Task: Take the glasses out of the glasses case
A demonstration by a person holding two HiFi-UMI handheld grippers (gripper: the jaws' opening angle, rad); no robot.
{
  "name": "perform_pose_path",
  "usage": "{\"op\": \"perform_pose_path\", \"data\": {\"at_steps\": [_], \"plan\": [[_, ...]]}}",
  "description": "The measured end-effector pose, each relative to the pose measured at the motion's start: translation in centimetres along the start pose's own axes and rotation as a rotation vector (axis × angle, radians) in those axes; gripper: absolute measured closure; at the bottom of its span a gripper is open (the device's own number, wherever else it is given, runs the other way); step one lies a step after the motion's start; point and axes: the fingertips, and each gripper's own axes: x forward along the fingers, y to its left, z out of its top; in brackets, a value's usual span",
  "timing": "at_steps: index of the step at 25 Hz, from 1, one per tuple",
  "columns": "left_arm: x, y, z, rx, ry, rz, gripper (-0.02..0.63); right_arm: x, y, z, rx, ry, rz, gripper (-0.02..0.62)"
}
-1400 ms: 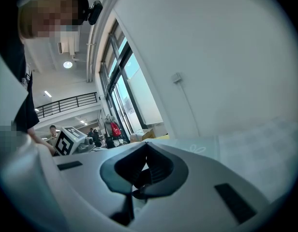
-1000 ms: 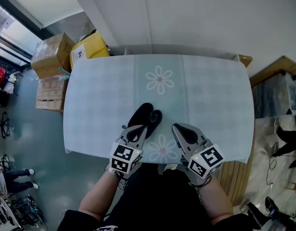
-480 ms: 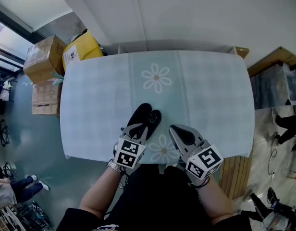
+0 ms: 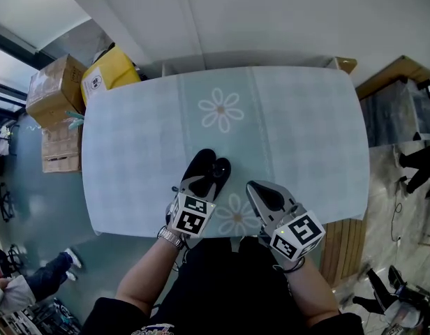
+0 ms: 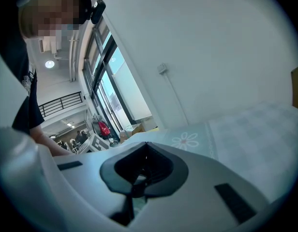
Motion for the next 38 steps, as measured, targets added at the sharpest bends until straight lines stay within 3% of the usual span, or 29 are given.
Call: {"op": "perform_pose_path", "data": {"at_steps": [22, 38], "plan": [[2.8, 1.1, -1.4, 0.045, 0.238, 0.025, 0.526, -0.6, -2.0, -0.6, 0.078, -0.012, -0.049, 0.572], [2.8, 0.6, -1.5, 0.064, 0.254, 0.046, 0.572, -1.8, -2.7, -0.5, 0.101, -0.03, -0.054, 0.572]]}}
